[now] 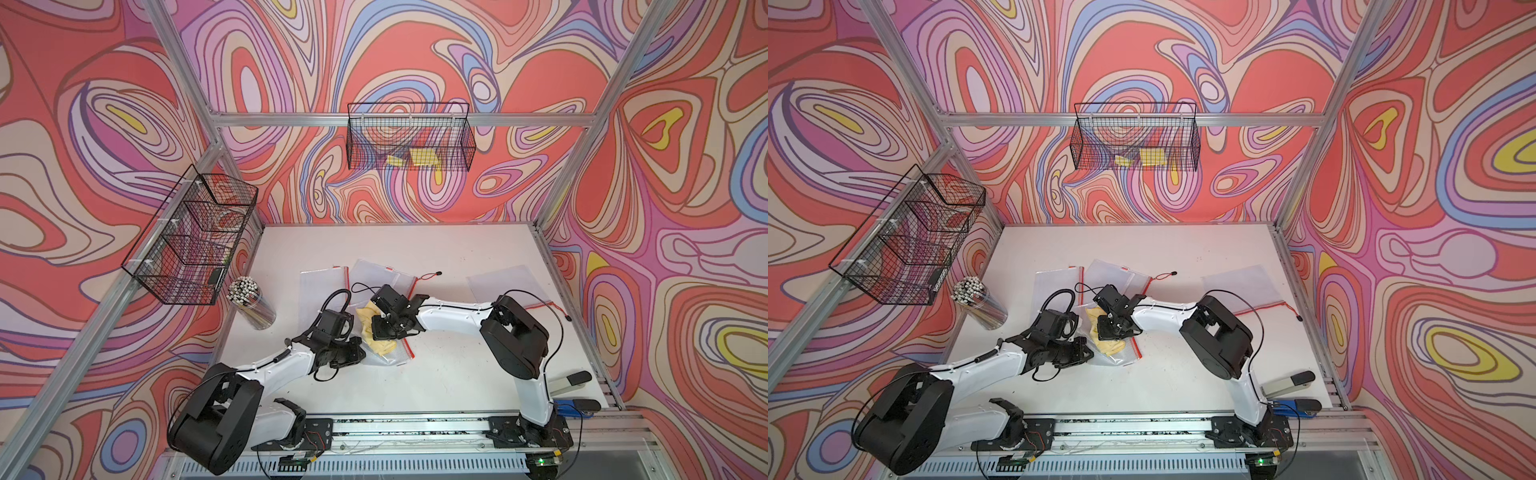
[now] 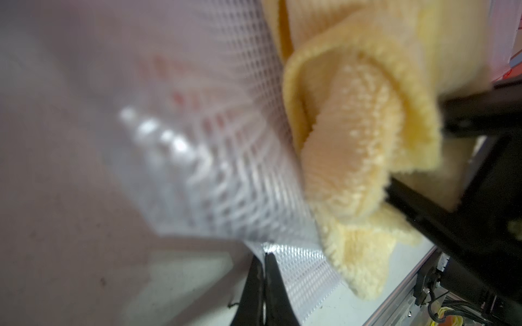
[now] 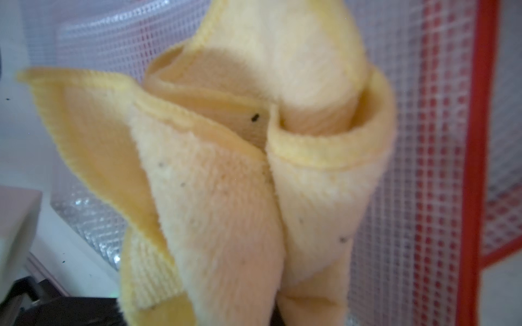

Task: Wipe the document bag
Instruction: Wipe the dirt from the document bag.

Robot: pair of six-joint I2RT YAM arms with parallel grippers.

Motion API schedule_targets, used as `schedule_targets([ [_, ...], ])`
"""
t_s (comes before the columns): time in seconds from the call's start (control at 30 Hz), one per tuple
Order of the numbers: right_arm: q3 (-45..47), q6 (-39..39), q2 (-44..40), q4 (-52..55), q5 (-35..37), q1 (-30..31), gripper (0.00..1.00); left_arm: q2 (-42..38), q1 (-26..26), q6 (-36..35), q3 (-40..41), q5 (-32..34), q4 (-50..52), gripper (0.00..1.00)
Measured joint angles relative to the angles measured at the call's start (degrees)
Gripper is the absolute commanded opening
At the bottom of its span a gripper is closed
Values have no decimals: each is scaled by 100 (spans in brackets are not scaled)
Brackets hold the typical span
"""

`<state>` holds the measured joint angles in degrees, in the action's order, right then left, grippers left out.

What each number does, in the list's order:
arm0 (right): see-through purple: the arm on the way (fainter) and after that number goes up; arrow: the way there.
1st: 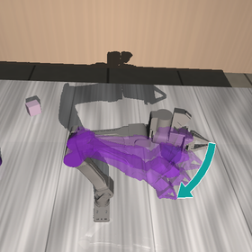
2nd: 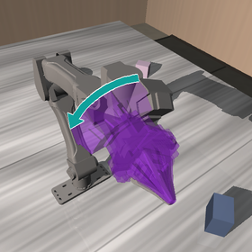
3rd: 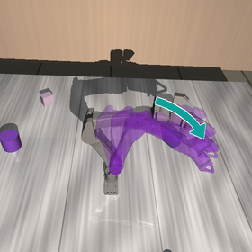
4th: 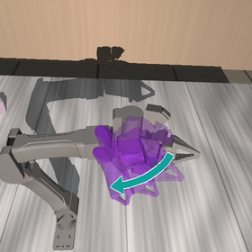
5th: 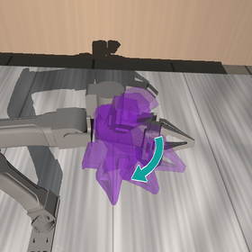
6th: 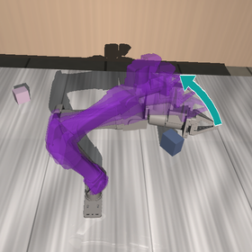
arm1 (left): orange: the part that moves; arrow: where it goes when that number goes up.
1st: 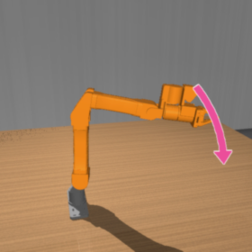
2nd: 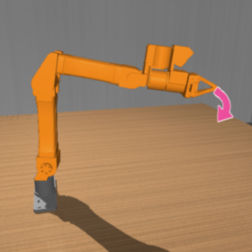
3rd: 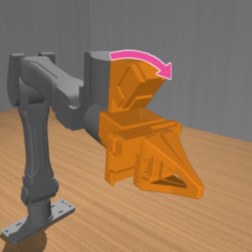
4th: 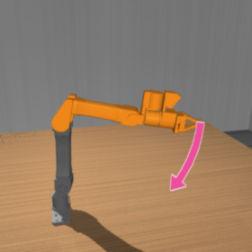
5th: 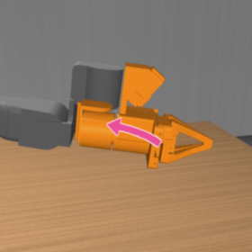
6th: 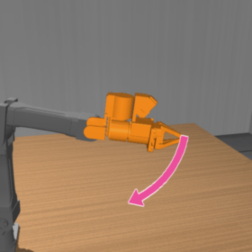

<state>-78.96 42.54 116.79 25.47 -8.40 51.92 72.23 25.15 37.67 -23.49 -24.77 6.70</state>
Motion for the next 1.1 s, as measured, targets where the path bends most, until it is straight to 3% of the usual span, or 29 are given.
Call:
schedule_targets([
  [0.17, 146, -72, -149, 319, 282, -319, 0, -20, 4, -11, 0, 15, -9, 0],
  [0.47, 1587, 24, -1287, 481, 662, -992, 0, 107, 101, -55, -42, -323, -389, 0],
  [0.63, 2059, 177, -1880, 1019, 1069, -1075, 0, 444, 509, -146, -229, -352, -382, 0],
  [0.8, 1895, 166, -2404, 1250, 1047, -1058, 0, 885, 837, -195, -483, -323, -422, 0],
  [0.93, 1294, 52, -2190, 925, 566, -826, 0, 1021, 837, -186, -535, -374, -562, 0],
  [1.1, 839, -22, -1185, 304, 70, -313, 0, 1023, 837, -186, -535, -367, -570, 0],
])
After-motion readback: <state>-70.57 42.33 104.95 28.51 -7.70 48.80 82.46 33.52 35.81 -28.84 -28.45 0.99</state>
